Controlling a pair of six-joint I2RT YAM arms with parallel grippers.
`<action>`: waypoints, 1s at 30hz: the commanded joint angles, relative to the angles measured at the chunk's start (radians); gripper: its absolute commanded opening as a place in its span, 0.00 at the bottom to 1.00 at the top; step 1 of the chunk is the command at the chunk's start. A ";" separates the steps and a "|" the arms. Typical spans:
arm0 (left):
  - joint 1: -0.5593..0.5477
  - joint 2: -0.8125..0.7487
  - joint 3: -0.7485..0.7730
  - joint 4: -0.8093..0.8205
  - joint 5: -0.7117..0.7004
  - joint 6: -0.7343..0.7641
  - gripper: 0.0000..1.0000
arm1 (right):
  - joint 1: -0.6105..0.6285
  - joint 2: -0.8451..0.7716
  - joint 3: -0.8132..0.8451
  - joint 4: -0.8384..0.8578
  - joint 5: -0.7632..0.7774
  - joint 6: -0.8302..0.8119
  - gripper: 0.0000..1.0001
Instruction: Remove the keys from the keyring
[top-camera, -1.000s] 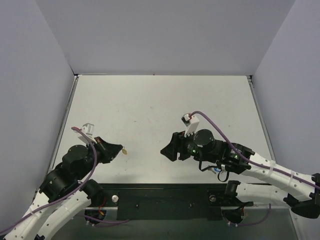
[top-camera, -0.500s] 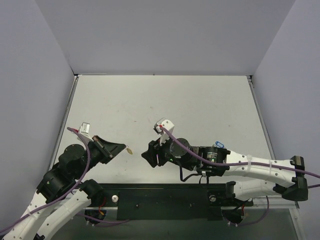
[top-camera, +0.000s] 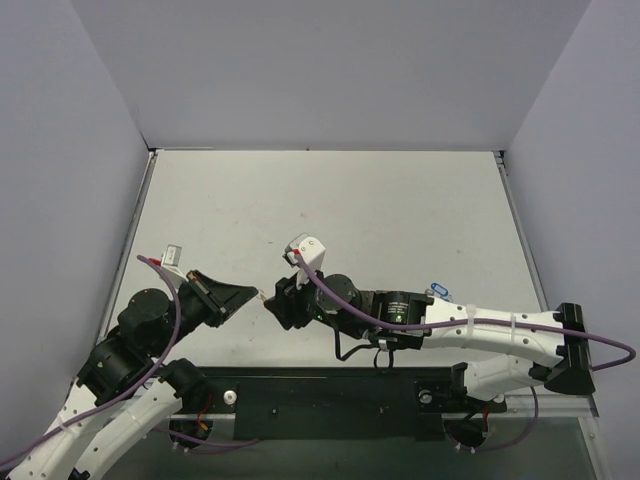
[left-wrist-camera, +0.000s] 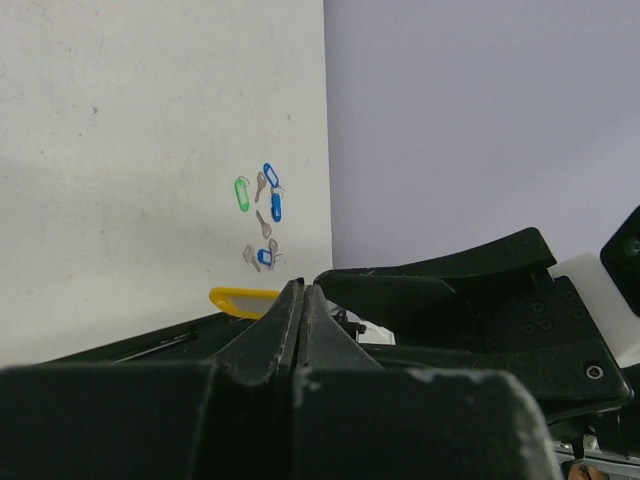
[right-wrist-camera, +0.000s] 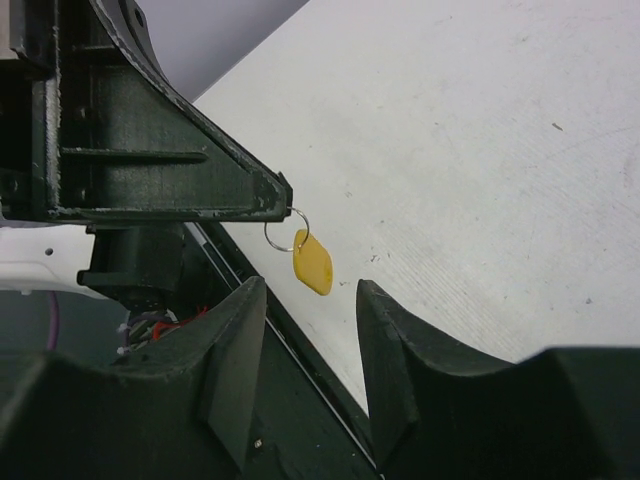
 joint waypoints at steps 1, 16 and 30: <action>0.003 -0.006 -0.013 0.087 0.045 -0.029 0.00 | 0.010 0.022 0.062 0.050 0.028 -0.013 0.36; 0.002 -0.016 -0.007 0.108 0.058 -0.043 0.00 | 0.010 0.084 0.108 0.017 0.031 -0.010 0.27; 0.002 -0.026 -0.005 0.101 0.056 -0.028 0.00 | 0.009 0.096 0.148 -0.092 0.068 0.021 0.00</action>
